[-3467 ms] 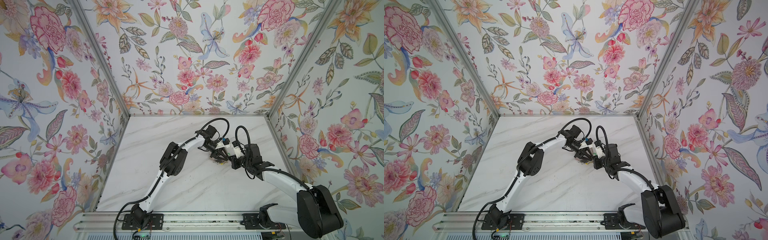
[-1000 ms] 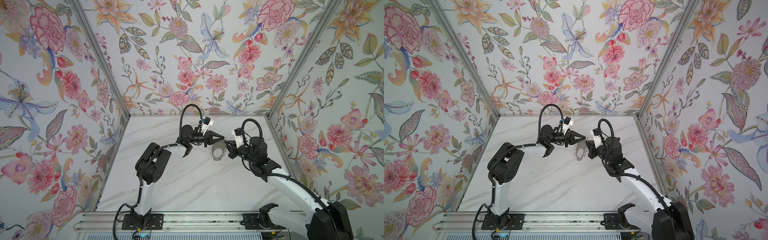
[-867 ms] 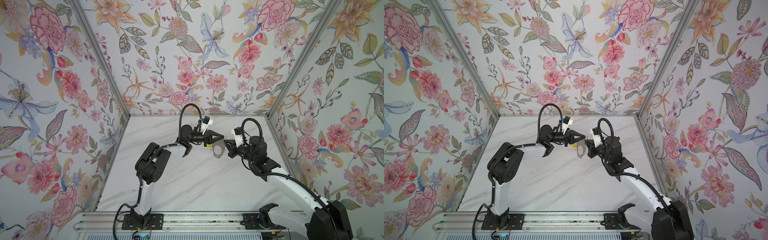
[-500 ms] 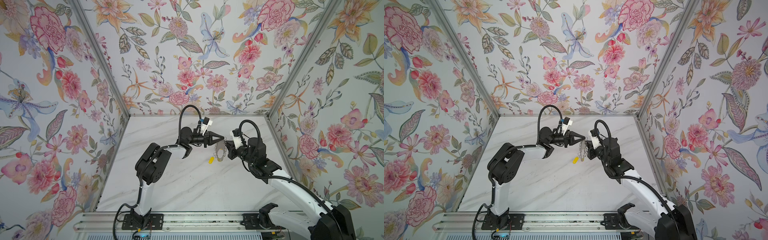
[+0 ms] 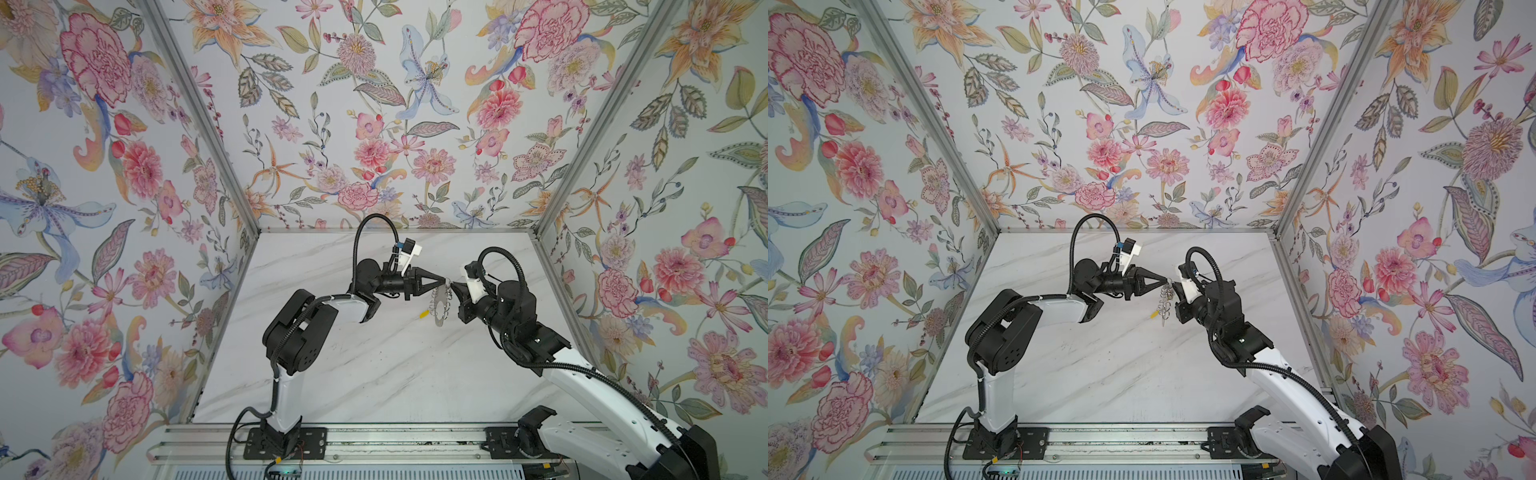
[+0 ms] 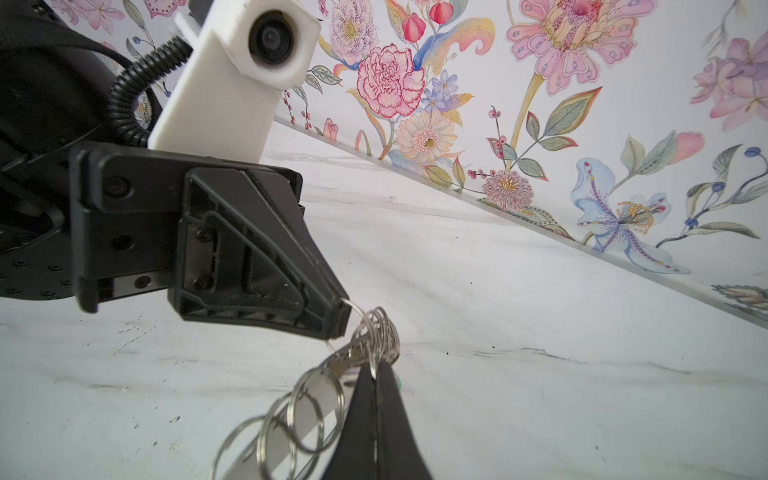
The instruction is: Remove the keys from the keyring
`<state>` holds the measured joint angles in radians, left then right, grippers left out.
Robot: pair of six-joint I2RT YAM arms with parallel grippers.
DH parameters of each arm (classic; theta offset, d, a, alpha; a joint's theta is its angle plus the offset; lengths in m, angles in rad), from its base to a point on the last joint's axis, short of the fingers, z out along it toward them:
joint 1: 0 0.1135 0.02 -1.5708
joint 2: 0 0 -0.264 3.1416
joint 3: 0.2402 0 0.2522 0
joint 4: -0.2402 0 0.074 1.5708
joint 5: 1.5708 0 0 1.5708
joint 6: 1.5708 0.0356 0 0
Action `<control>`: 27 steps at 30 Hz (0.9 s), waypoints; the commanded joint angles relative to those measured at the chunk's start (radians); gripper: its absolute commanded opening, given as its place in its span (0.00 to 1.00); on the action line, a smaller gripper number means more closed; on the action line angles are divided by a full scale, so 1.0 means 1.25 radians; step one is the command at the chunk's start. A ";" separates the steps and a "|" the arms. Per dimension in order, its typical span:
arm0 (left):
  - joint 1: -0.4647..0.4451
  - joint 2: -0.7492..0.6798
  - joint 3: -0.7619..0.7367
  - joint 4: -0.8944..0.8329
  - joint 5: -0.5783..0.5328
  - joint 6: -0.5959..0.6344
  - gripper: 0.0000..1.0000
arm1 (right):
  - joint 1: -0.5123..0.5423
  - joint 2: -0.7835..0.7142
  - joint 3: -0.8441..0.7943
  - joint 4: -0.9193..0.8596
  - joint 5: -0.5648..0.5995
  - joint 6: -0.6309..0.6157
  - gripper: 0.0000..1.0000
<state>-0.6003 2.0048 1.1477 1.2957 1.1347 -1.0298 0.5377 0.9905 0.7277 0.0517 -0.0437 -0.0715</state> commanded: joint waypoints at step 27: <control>0.010 -0.151 -0.049 -0.460 -0.041 0.444 0.00 | 0.026 -0.042 0.075 -0.046 0.123 -0.052 0.01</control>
<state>-0.6102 1.8339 1.1126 0.7692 1.0916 -0.5110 0.5835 0.9604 0.7502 -0.0578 -0.0090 -0.1207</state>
